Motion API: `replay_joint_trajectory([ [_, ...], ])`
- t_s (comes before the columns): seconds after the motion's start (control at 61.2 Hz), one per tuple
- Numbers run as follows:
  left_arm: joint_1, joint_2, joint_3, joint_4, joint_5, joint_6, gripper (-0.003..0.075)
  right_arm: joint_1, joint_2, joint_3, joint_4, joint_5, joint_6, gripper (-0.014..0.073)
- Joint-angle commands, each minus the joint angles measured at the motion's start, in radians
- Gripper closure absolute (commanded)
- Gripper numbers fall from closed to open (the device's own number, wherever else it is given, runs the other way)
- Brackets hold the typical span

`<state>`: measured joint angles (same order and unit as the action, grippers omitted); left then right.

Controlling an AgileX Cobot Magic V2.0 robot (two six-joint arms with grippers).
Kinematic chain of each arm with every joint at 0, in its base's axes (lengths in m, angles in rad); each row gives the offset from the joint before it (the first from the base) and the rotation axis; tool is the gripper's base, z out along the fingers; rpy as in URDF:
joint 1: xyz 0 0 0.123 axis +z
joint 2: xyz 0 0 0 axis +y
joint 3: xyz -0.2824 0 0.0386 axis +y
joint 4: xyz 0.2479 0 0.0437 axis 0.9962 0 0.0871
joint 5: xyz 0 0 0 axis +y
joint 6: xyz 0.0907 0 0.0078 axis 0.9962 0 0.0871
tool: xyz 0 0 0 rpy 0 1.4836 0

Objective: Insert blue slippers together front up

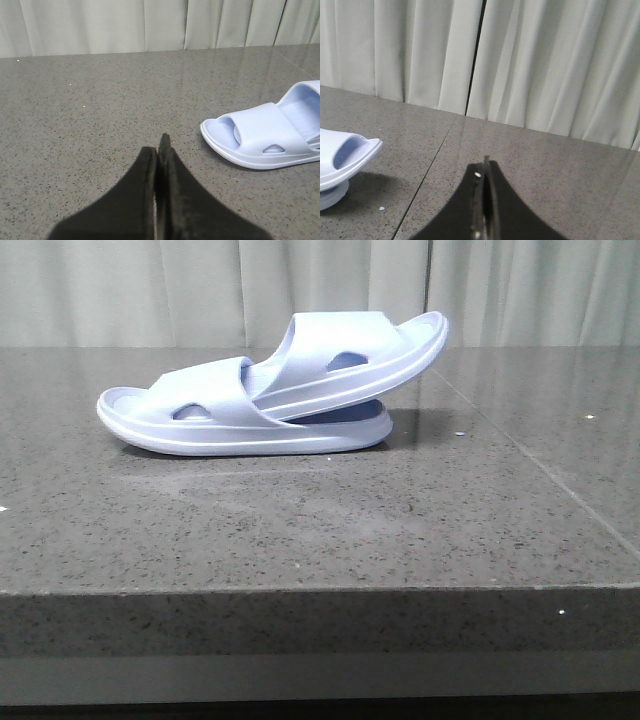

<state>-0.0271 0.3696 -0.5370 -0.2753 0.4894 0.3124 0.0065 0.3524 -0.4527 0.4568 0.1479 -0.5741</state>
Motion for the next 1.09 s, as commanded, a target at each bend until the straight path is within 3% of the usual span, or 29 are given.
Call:
replay_joint_trajectory([
  [0.0,-0.008,0.007,-0.026,-0.019,-0.084,-0.001,0.0739,0.001,0.005,-0.024,0.011,-0.078,-0.011,0.0653],
  [0.49,-0.008,0.002,-0.013,0.004,-0.084,-0.003,0.0739,0.001,0.005,-0.024,0.011,-0.078,-0.011,0.0653],
  [0.653,-0.008,-0.06,0.018,0.183,-0.079,-0.25,0.0739,0.001,0.005,-0.024,0.011,-0.078,-0.011,0.0653],
  [1.078,-0.008,-0.359,0.304,0.232,-0.128,-0.287,0.0739,0.001,0.005,-0.024,0.011,-0.078,-0.011,0.0653],
])
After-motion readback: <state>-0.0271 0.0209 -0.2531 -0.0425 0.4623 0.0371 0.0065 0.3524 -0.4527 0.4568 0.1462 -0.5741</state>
